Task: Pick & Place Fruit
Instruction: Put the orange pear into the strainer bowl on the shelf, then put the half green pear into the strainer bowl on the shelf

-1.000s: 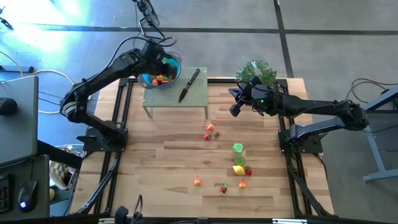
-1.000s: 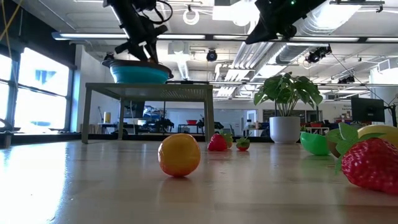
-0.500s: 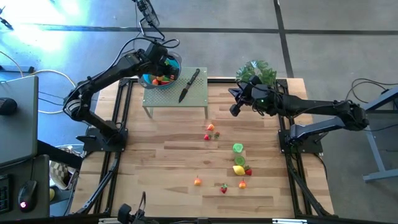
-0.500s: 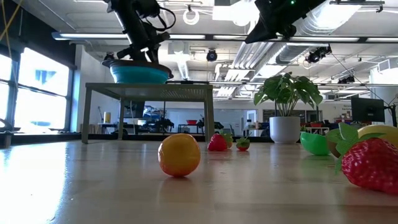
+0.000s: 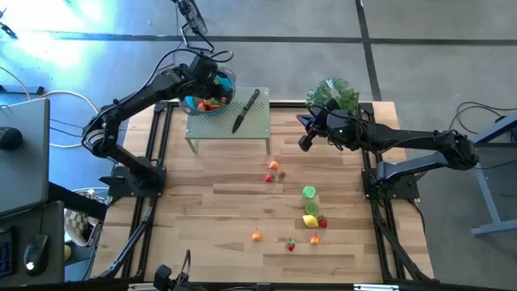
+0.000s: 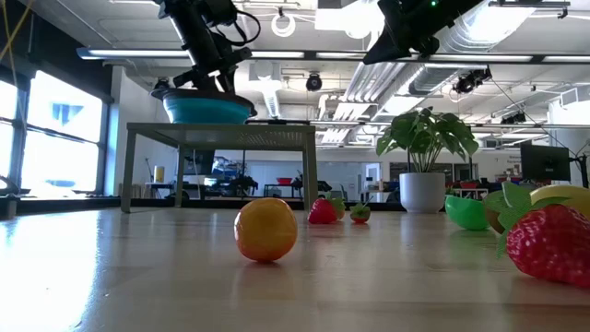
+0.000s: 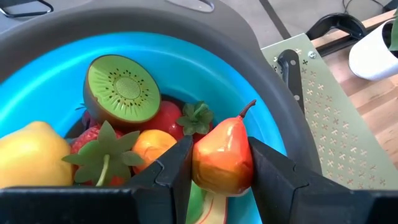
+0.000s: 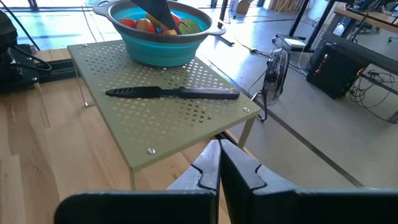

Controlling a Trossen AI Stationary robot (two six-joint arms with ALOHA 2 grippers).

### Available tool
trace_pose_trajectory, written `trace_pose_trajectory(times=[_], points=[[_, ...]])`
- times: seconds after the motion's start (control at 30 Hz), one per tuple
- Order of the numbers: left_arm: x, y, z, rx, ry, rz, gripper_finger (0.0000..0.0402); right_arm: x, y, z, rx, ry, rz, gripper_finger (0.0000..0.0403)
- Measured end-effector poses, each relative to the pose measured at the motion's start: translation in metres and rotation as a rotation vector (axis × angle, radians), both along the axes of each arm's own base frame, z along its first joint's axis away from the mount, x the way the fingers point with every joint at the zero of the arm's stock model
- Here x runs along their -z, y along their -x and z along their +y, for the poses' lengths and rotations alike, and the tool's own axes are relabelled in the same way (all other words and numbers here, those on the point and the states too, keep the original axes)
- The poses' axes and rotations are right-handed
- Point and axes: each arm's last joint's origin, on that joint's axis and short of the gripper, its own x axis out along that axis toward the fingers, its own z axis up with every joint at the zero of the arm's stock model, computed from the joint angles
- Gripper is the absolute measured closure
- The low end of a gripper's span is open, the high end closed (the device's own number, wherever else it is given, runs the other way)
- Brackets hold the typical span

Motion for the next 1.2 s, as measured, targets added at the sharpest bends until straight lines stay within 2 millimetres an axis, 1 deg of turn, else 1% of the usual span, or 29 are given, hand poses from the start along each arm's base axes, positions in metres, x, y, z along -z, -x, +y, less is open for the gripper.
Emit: trace_pose_trajectory(times=[0.23, 0.53, 0.77, 0.83, 0.93, 1.2], points=[[0.0, 0.0, 0.0, 0.007, -0.006, 0.007, 0.0268, 0.0, 0.0, 0.0, 0.0, 0.0, 0.0, 0.04], [-0.001, -0.001, 0.001, 0.007, -0.014, -0.002, 0.0204, 0.0, 0.0, 0.0, 0.0, 0.0, 0.0, 0.04], [-0.006, 0.002, -0.002, 0.006, -0.024, -0.021, 0.0198, 0.0, 0.0, 0.0, 0.0, 0.0, 0.0, 0.04], [-0.009, 0.004, -0.004, 0.015, -0.036, -0.024, 0.0204, 0.0, 0.0, 0.0, 0.0, 0.0, 0.0, 0.04], [-0.014, 0.007, -0.008, 0.031, -0.055, -0.025, 0.0227, 0.0, 0.0, 0.0, 0.0, 0.0, 0.0, 0.04], [-0.02, 0.003, -0.023, 0.105, -0.079, -0.03, 0.0333, 0.0, 0.0, 0.0, -0.003, 0.005, 0.007, 0.04]])
